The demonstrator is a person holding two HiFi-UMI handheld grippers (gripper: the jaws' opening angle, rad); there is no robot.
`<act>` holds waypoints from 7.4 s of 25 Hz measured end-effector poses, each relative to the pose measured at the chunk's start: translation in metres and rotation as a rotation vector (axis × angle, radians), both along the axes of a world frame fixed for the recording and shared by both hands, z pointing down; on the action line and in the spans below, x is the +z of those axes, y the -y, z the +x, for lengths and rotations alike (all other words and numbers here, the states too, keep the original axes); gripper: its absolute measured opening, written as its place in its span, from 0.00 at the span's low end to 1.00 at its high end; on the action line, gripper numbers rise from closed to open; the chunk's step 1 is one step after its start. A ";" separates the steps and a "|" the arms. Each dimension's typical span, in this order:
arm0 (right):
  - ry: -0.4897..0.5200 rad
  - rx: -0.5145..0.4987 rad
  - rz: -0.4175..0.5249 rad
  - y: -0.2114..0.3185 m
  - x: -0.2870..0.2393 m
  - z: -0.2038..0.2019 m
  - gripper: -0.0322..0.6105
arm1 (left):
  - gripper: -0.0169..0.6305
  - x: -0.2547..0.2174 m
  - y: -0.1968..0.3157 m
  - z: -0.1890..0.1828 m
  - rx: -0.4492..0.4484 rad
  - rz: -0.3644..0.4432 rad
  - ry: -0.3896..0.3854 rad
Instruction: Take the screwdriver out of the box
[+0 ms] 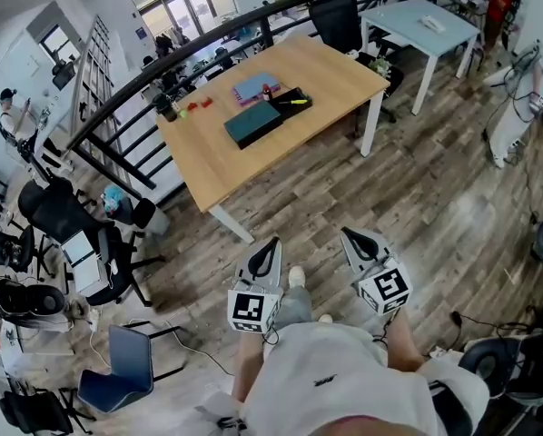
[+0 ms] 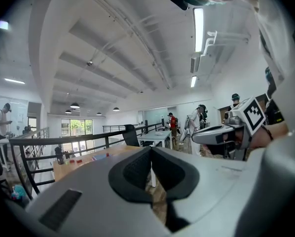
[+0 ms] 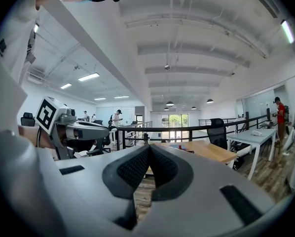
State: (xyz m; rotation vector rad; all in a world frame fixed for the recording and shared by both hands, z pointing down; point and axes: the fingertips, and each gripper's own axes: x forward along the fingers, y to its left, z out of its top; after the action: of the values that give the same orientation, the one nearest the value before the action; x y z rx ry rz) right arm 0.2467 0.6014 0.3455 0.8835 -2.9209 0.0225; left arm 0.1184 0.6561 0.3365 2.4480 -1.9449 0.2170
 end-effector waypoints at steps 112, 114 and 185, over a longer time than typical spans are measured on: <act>-0.178 0.000 -0.443 0.710 0.229 -0.261 0.04 | 0.06 0.263 0.773 -0.193 0.396 -0.568 0.106; -0.180 0.012 -0.454 0.713 0.235 -0.264 0.04 | 0.11 0.275 0.777 -0.192 0.426 -0.593 0.119; -0.202 0.127 -0.477 0.725 0.254 -0.246 0.04 | 0.14 0.339 0.797 -0.190 0.521 -0.758 0.274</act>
State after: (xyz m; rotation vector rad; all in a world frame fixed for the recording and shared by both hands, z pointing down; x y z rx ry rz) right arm 0.0006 -0.1233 0.5993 0.9167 -2.5017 0.5754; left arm -0.0717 -0.1412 0.6754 2.3560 -0.9284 1.1006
